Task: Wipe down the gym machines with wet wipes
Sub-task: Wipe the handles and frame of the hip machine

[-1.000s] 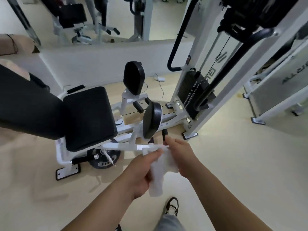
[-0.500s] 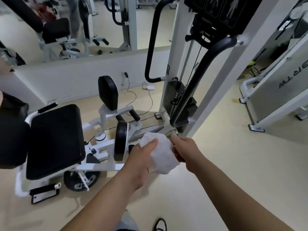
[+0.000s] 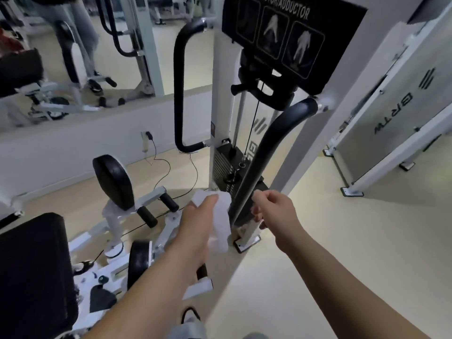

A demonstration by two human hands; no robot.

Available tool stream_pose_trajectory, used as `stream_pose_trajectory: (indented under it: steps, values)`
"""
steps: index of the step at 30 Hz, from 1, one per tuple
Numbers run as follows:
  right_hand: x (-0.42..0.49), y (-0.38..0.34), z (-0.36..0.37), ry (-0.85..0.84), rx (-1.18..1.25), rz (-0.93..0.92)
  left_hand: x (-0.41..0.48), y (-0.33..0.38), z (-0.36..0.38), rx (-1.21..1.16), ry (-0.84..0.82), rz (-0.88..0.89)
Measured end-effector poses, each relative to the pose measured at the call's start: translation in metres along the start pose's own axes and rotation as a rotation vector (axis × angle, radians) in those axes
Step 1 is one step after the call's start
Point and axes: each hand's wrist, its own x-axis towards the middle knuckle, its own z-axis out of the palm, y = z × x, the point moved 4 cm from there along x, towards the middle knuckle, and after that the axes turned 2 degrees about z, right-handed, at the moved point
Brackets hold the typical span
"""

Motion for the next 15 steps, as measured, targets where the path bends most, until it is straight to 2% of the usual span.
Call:
stream_pose_trajectory:
  steps: [5,10,12,15]
  values:
    - [0.026,-0.059,-0.036,0.126,0.036,-0.202,0.014,0.05,0.052,0.075,-0.084,0.163]
    - [0.05,-0.094,-0.068,0.065,-0.083,-0.31,-0.001,0.089,0.127,0.224,-0.109,0.412]
    - [0.059,-0.099,-0.082,0.061,-0.043,-0.316,-0.002,0.091,0.147,0.266,-0.134,0.477]
    - [0.074,-0.112,-0.11,0.152,0.018,-0.403,-0.003,0.098,0.16,0.289,-0.089,0.51]
